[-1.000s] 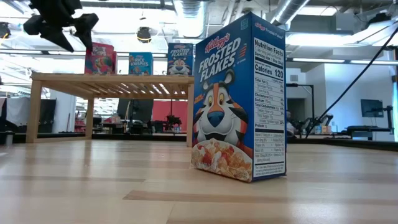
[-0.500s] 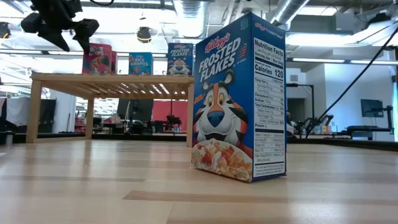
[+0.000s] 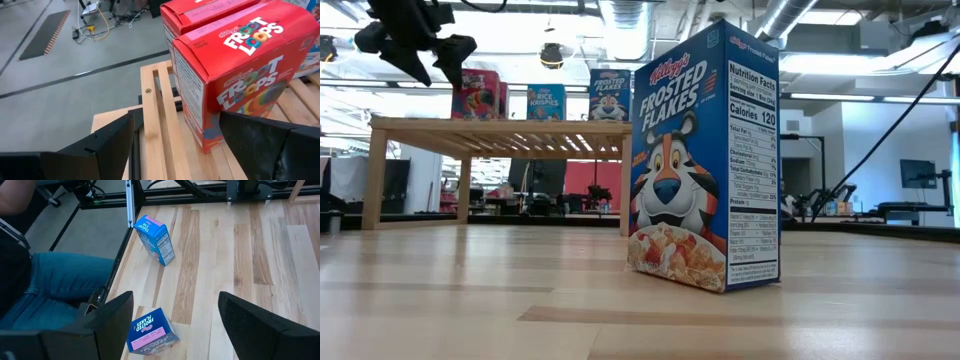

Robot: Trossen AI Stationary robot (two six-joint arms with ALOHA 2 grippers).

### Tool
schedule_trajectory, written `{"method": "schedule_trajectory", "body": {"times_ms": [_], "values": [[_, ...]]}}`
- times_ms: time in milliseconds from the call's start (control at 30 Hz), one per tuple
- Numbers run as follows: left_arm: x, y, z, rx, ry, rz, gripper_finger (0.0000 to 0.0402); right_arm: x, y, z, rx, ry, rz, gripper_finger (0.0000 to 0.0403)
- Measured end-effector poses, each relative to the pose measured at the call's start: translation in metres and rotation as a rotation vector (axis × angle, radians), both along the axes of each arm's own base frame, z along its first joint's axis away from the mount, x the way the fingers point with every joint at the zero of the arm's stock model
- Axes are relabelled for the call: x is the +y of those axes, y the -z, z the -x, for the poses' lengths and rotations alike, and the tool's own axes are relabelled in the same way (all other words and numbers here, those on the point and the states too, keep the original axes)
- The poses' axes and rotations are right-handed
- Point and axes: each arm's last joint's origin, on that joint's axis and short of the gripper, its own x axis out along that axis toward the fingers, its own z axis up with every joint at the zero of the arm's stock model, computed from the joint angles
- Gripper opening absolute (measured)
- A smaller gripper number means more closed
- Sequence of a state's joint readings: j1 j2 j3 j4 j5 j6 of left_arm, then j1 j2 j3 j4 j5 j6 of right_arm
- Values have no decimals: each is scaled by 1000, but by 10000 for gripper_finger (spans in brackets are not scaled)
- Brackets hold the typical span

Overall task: Stack cereal on shelf
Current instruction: Put the top red cereal box the aligned with the other red cereal box on the shelf

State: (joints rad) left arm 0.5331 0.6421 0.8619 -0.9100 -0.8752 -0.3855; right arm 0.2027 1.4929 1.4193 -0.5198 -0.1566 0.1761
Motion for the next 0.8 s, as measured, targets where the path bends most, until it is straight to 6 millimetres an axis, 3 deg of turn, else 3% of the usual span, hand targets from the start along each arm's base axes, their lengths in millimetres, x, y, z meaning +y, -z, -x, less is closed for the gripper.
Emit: {"method": "schedule_trajectory", "body": {"times_ms": [467,800], "values": [[-5,-9,1,-159,174,17,283,0,0,0,0,0,-1,317],[-16,-24,1,-355,486,8,283,-2,0,-1,1,31,-15,317]]}}
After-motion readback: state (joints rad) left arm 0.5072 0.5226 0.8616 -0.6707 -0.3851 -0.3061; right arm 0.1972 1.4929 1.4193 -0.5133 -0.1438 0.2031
